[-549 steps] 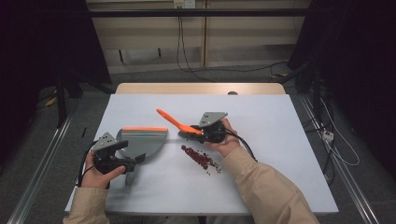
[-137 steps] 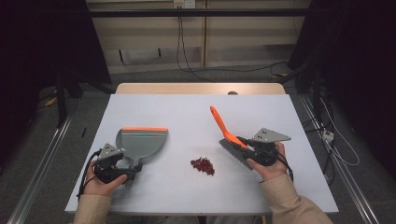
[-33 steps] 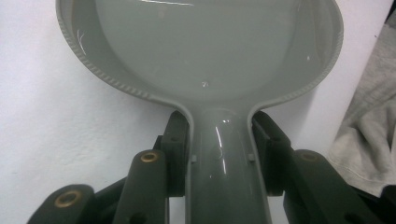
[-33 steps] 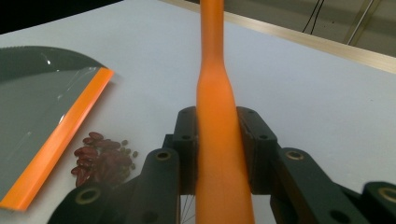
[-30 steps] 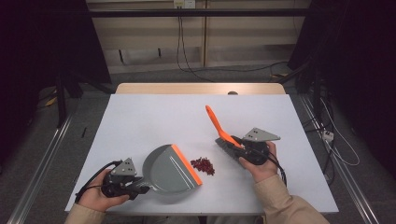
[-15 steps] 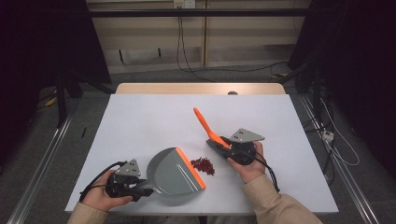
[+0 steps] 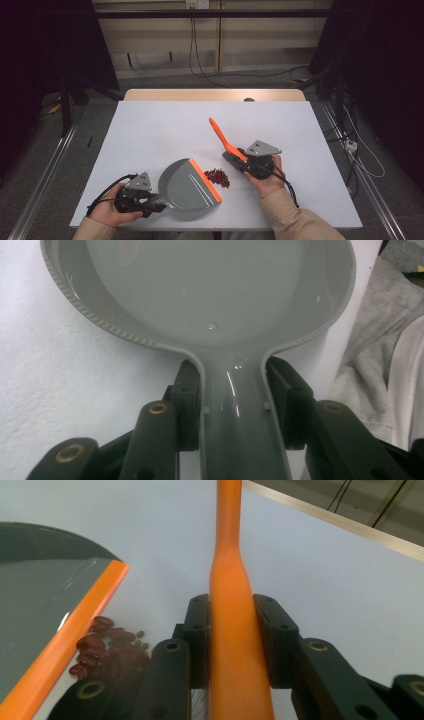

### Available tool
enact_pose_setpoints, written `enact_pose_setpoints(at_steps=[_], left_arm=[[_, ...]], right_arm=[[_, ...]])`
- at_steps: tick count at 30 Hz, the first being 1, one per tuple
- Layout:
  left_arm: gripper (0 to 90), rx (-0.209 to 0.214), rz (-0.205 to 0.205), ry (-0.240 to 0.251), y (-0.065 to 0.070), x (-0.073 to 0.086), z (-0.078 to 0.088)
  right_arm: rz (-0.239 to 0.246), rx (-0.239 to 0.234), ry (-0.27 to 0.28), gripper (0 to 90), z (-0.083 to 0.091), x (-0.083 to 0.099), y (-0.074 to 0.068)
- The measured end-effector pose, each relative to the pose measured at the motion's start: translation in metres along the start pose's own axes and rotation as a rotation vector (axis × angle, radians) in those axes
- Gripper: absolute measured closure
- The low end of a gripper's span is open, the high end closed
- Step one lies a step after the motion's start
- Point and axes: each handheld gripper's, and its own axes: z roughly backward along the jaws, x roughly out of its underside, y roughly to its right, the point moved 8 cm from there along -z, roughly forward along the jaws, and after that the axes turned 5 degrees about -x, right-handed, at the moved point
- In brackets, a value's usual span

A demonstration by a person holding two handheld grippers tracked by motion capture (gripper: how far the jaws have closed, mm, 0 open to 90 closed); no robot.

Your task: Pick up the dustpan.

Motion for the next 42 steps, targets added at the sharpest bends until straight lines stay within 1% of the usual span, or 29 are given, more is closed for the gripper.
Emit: enact_pose_setpoints(at_steps=[2,5,7,8,10,12,13,14,15,16,17,20,22,23,24,25,27,28,29,35,42], left_arm=[[62.2,0.012,0.004,0.003,0.004,-0.001,-0.001],[62.2,0.009,0.007,-0.003,0.005,-0.002,-0.003],[62.2,0.012,0.007,0.003,0.005,-0.003,-0.003],[62.2,0.012,0.009,0.004,0.005,-0.003,-0.003],[62.2,0.014,0.006,0.002,0.005,-0.003,-0.003],[62.2,0.012,0.007,0.006,0.005,-0.003,-0.003],[62.1,0.009,0.005,0.008,0.004,-0.003,-0.004],[62.1,0.009,-0.013,0.000,0.003,-0.002,-0.004],[62.1,0.010,0.005,0.012,0.003,-0.003,-0.005],[62.1,0.009,0.005,0.012,0.003,-0.002,-0.005],[62.0,0.006,-0.006,0.007,0.002,-0.001,-0.005],[59.1,-0.008,-0.001,0.007,0.001,0.000,-0.006],[60.0,-0.003,-0.006,0.004,0.001,0.000,-0.006],[60.0,-0.005,0.003,0.004,0.001,0.000,-0.006],[60.5,0.001,-0.007,-0.003,0.001,0.000,-0.006],[62.0,-0.001,-0.008,-0.004,0.001,0.000,-0.006],[62.3,-0.002,-0.009,-0.006,0.001,0.000,-0.006],[62.3,-0.002,0.003,0.001,0.002,-0.001,-0.007],[62.3,0.000,0.004,0.001,0.002,-0.001,-0.007],[62.4,0.005,-0.005,-0.009,0.004,-0.002,-0.008],[62.4,0.012,-0.003,-0.006,0.006,-0.003,-0.009]], right_arm=[[-0.009,-0.006,0.003,71.1,0.000,0.000,0.000],[-0.014,-0.003,0.004,71.4,0.000,0.000,-0.004],[-0.018,-0.001,0.006,71.6,-0.002,-0.001,-0.009],[-0.005,0.001,0.004,71.6,-0.002,-0.001,-0.011],[-0.005,0.004,0.001,71.6,-0.004,-0.002,-0.016],[0.009,0.009,0.002,71.7,-0.005,-0.003,-0.020],[0.004,0.008,0.004,71.7,-0.006,-0.003,-0.021],[0.002,0.012,0.004,71.6,-0.006,-0.004,-0.022],[0.005,0.008,0.003,71.7,-0.007,-0.004,-0.023],[0.009,0.008,0.003,71.6,-0.007,-0.004,-0.023],[0.007,0.013,0.004,71.6,-0.007,-0.004,-0.023],[0.011,0.016,0.005,71.6,-0.007,-0.004,-0.025],[0.014,0.018,0.007,71.6,-0.007,-0.004,-0.024],[0.011,0.020,0.009,71.6,-0.007,-0.004,-0.024],[0.012,0.020,0.009,71.6,-0.007,-0.004,-0.025],[0.013,0.019,0.008,71.7,-0.007,-0.004,-0.025],[0.013,0.022,0.007,71.6,-0.007,-0.004,-0.026],[0.009,0.022,0.006,71.7,-0.007,-0.004,-0.027],[0.008,0.023,0.004,71.7,-0.007,-0.004,-0.027],[-0.005,0.020,0.010,71.6,-0.010,-0.005,-0.032],[-0.021,0.035,0.015,71.6,-0.011,-0.005,-0.037]])
